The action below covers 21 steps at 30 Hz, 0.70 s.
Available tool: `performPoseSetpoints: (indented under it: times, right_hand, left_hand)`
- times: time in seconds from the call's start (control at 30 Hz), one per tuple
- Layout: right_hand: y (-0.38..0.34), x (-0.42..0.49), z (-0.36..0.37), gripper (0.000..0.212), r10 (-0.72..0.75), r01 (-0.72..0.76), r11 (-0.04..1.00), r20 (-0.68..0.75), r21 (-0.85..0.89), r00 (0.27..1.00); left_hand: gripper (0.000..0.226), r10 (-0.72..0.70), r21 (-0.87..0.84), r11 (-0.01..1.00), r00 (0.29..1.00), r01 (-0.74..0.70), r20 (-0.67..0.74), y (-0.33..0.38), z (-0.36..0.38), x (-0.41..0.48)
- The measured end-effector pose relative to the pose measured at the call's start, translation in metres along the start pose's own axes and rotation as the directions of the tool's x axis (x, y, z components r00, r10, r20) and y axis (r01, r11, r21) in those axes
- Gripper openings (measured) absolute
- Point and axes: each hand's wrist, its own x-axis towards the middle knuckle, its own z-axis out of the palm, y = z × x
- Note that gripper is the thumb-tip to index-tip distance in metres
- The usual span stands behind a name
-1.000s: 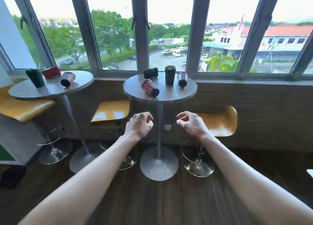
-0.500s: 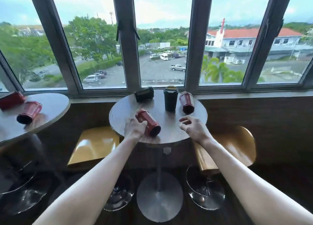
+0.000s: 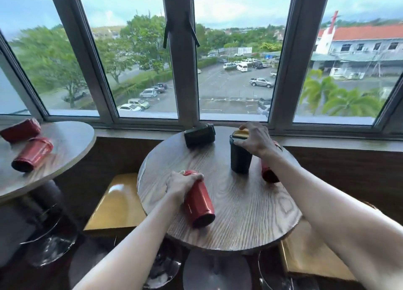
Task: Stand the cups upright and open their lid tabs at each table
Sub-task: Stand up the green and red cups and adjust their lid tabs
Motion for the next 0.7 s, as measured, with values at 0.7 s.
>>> performPoseSetpoints:
  times: [0.7]
  right_hand:
    - [0.019, 0.021, 0.025, 0.069, 0.102, -0.107, 0.993, 0.086, 0.053, 0.991]
  left_hand:
    - [0.113, 0.805, 0.041, 0.593, 0.592, -0.804, -0.048, 0.003, 0.015, -0.031]
